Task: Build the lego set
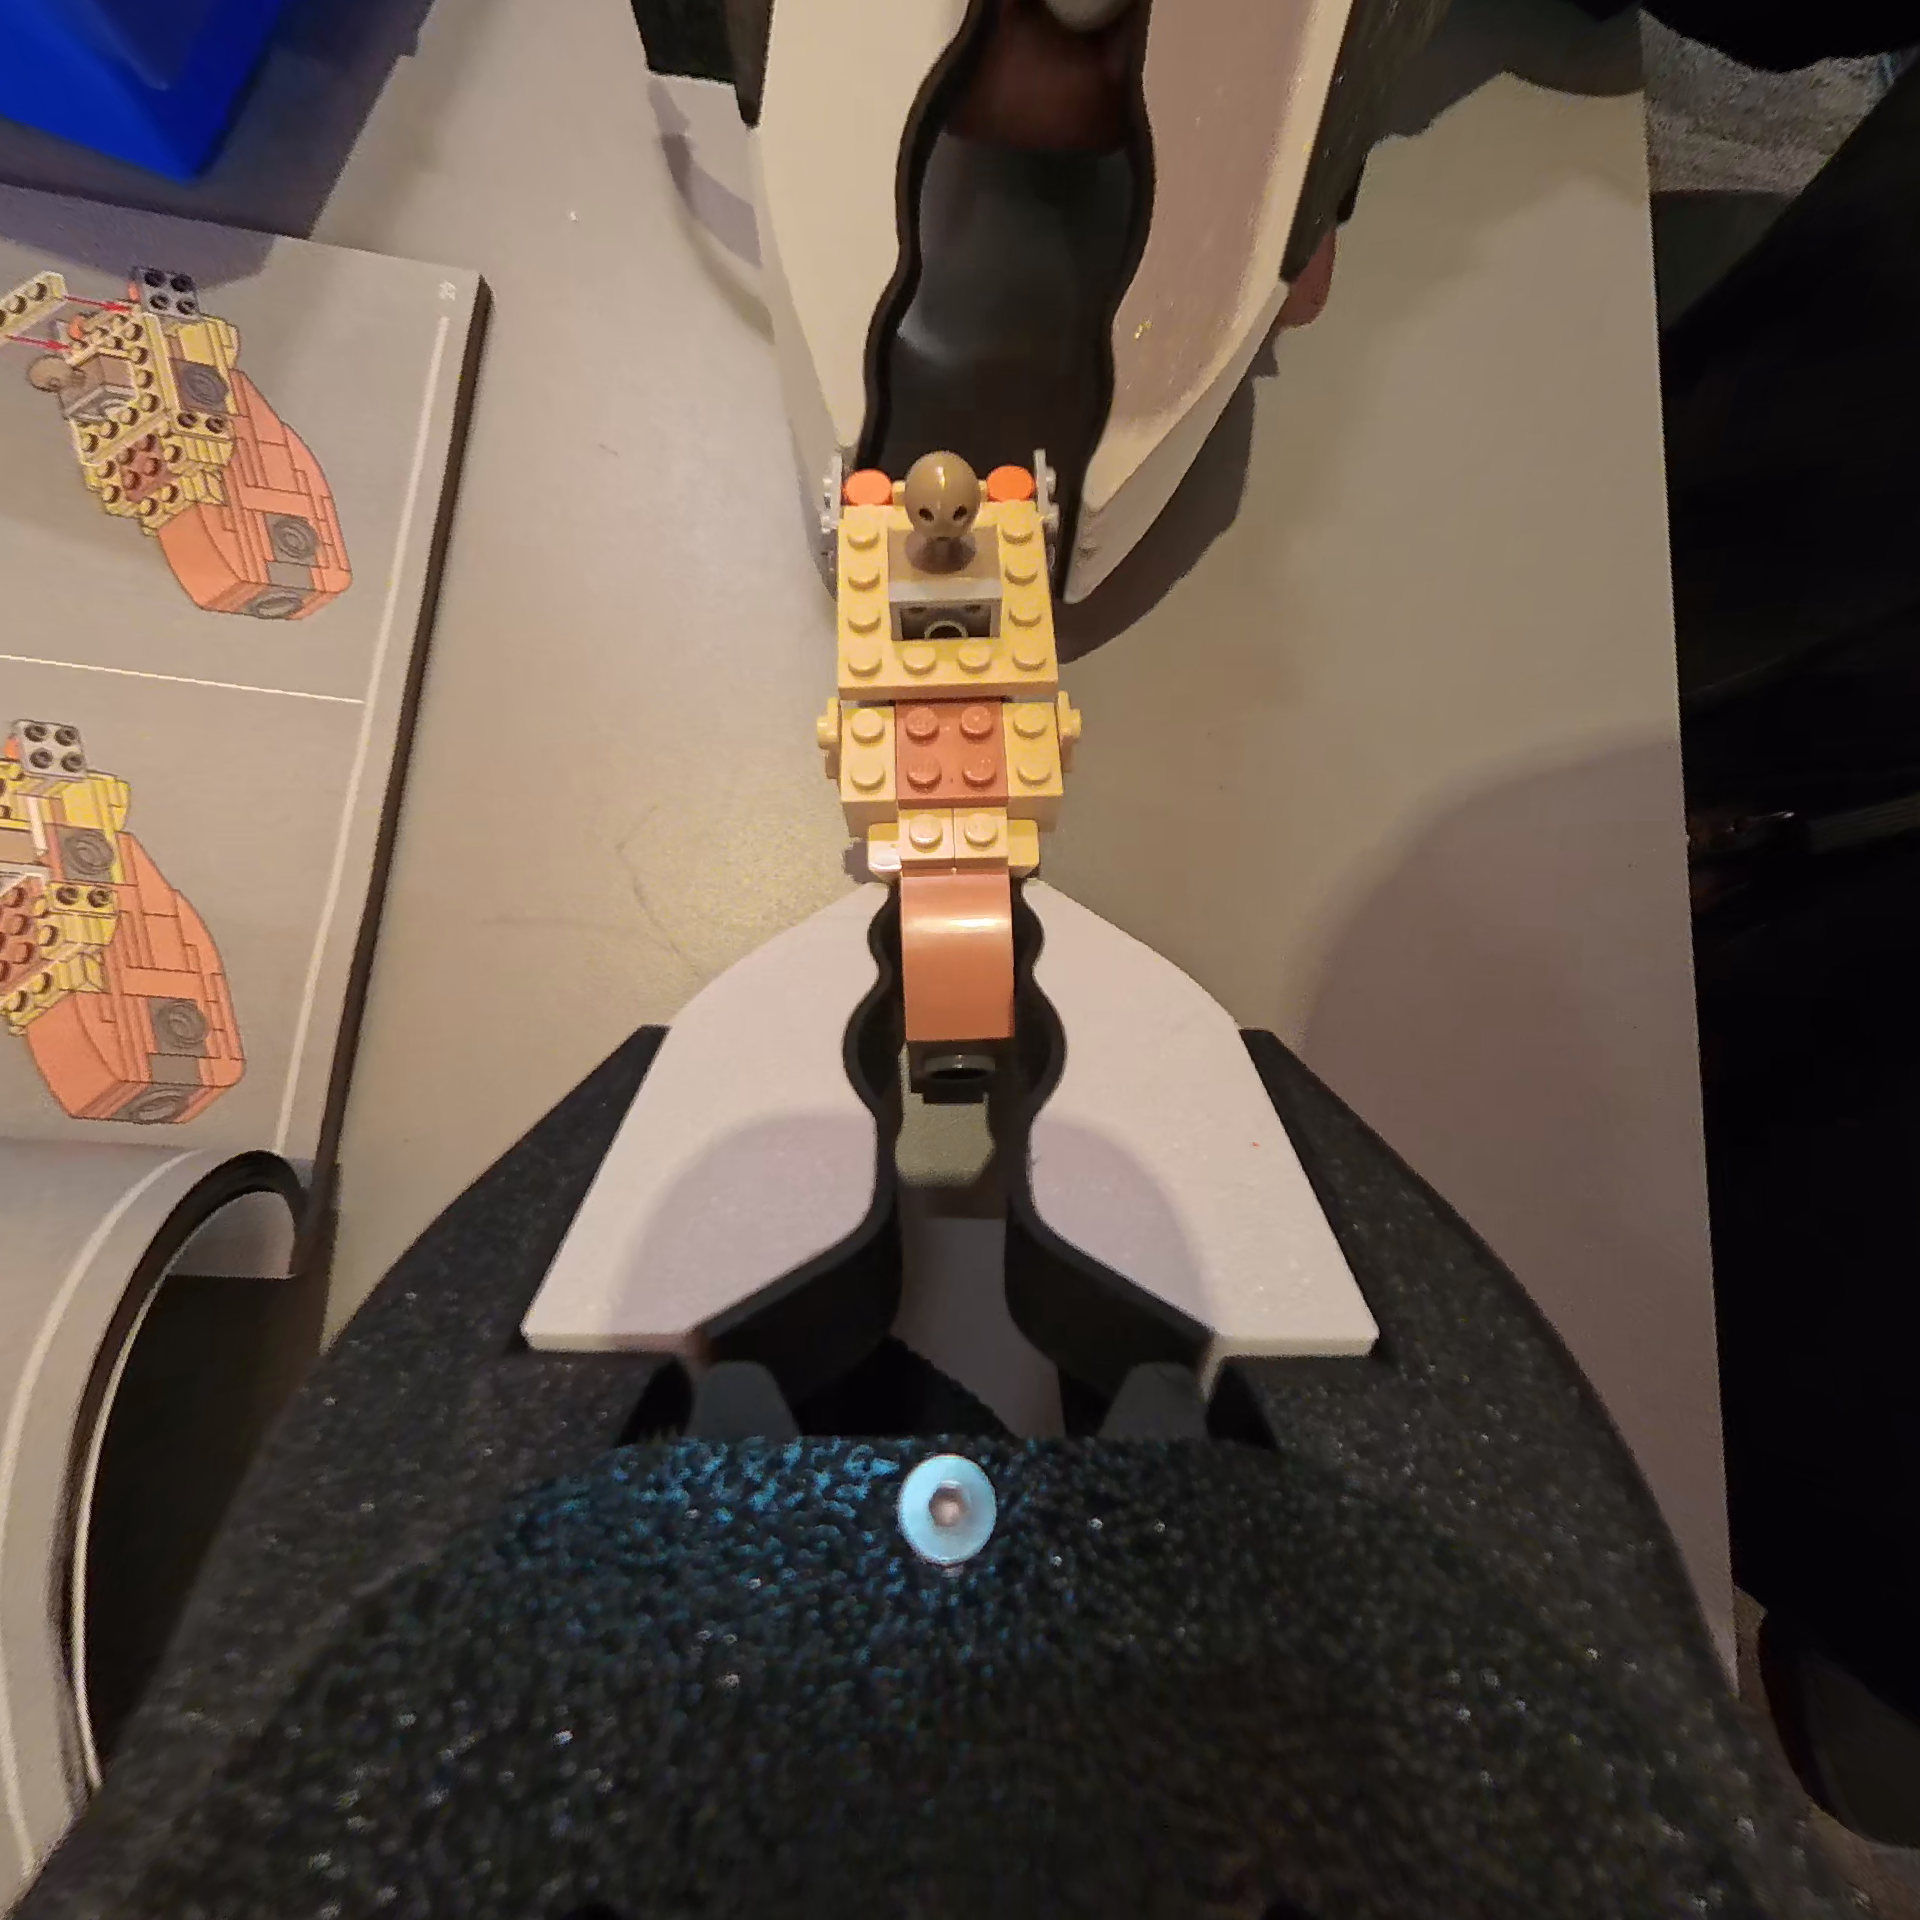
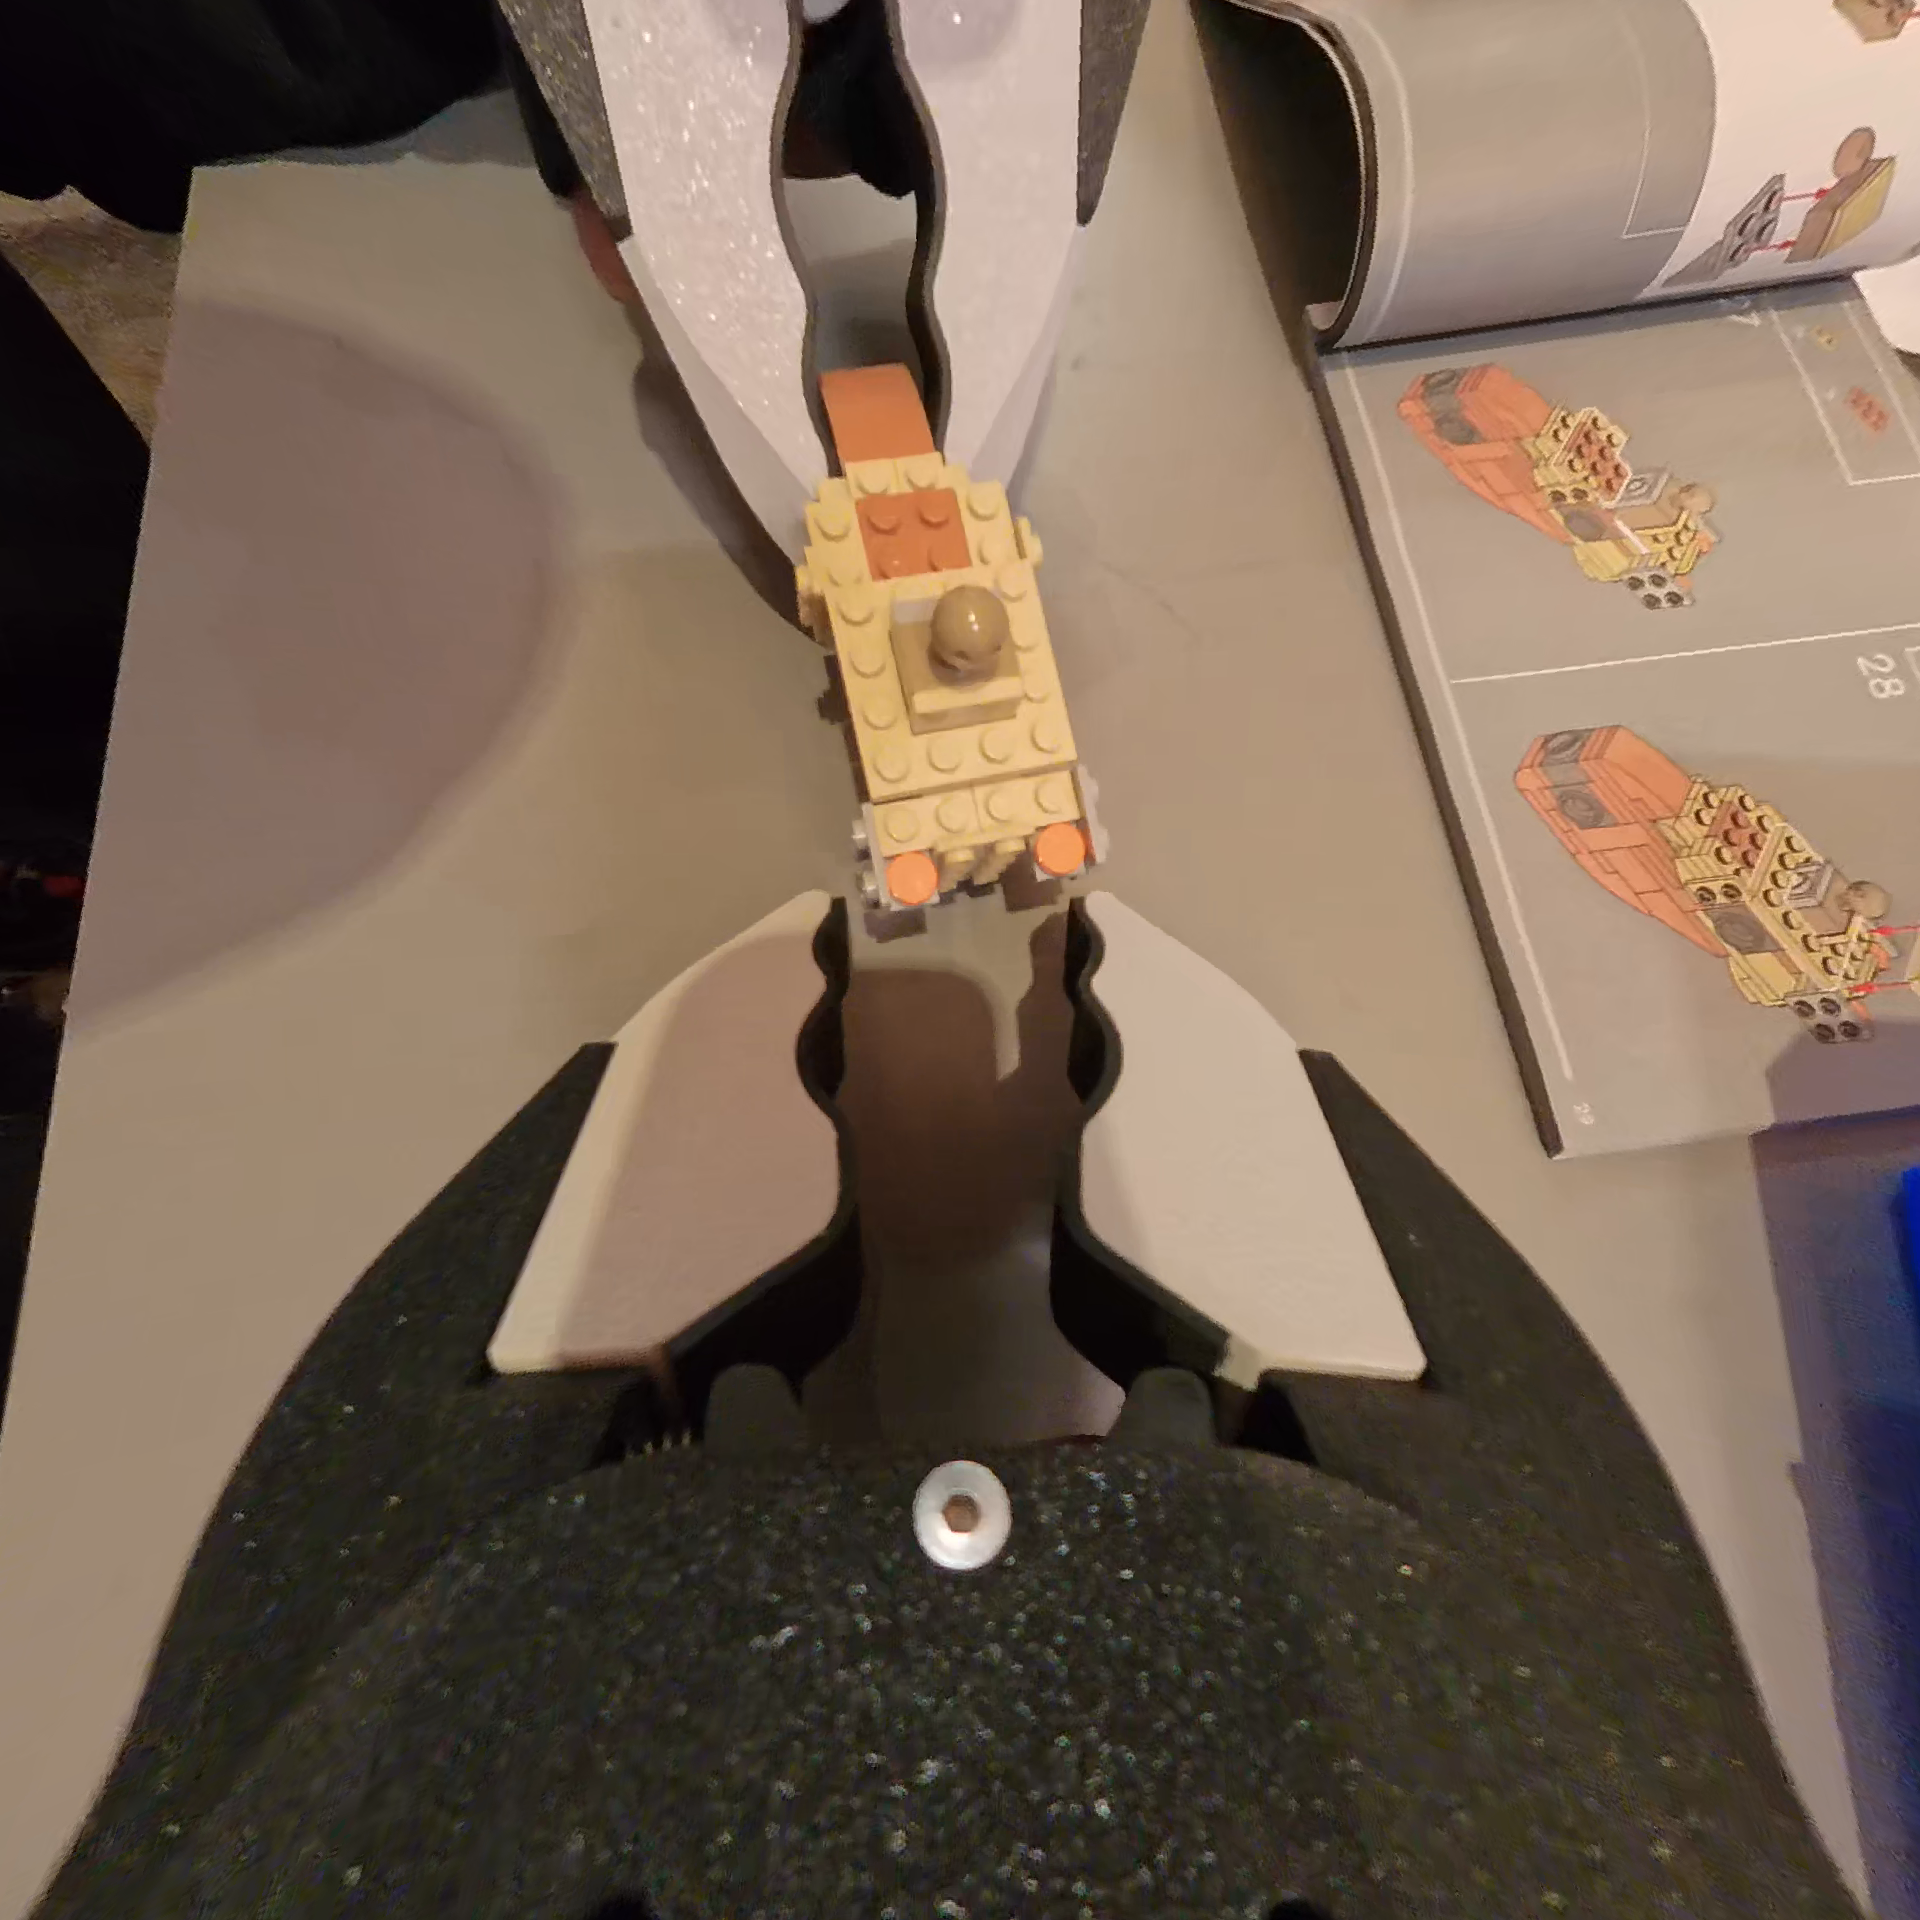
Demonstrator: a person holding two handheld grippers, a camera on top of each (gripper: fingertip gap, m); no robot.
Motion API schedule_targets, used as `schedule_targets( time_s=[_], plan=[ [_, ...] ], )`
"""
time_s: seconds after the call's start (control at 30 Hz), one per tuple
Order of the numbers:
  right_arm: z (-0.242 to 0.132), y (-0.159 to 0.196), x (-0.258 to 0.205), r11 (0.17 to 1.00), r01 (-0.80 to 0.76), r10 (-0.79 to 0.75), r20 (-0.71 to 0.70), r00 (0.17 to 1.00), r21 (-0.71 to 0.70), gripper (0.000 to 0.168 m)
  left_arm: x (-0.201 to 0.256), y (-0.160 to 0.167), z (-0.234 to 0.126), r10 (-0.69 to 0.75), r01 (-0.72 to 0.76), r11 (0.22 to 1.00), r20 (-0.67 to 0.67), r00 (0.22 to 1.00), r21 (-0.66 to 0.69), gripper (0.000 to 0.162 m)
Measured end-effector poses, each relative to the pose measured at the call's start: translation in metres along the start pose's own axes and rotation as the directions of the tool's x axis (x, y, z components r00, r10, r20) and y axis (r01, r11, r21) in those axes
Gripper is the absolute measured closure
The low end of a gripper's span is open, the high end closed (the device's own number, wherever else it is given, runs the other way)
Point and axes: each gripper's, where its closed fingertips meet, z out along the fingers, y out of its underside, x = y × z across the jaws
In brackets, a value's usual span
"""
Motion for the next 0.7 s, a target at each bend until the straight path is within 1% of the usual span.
schedule_targets(
  time_s=[0.2, 0.4, 0.57, 0.7],
  plan=[
    [0.0016, -0.0071, 0.0034, 0.999, 0.009, -0.008, -0.018, 1.000, 0.034, 0.132, 0.0003, 0.0009, -0.0006, -0.041, 0.040, 0.998, 0.014, 0.999, 0.054, 0.144],
    [0.0058, -0.0080, 0.0043, 0.999, 0.038, -0.037, -0.028, 0.999, 0.024, 0.135, 0.0003, 0.0017, -0.0014, -0.081, 0.077, 0.991, 0.032, 0.996, 0.111, 0.144],
    [0.0081, -0.0072, 0.0050, 0.998, 0.067, -0.067, -0.048, 0.997, 0.007, 0.135, -0.0003, 0.0012, -0.0010, -0.088, 0.079, 0.987, 0.063, 0.994, 0.142, 0.144],
    [0.0072, -0.0060, 0.0064, 0.997, 0.075, -0.075, -0.066, 0.995, 0.003, 0.133, -0.0012, 0.0024, -0.0018, -0.078, 0.061, 0.986, 0.106, 0.991, 0.155, 0.144]
  ],
)
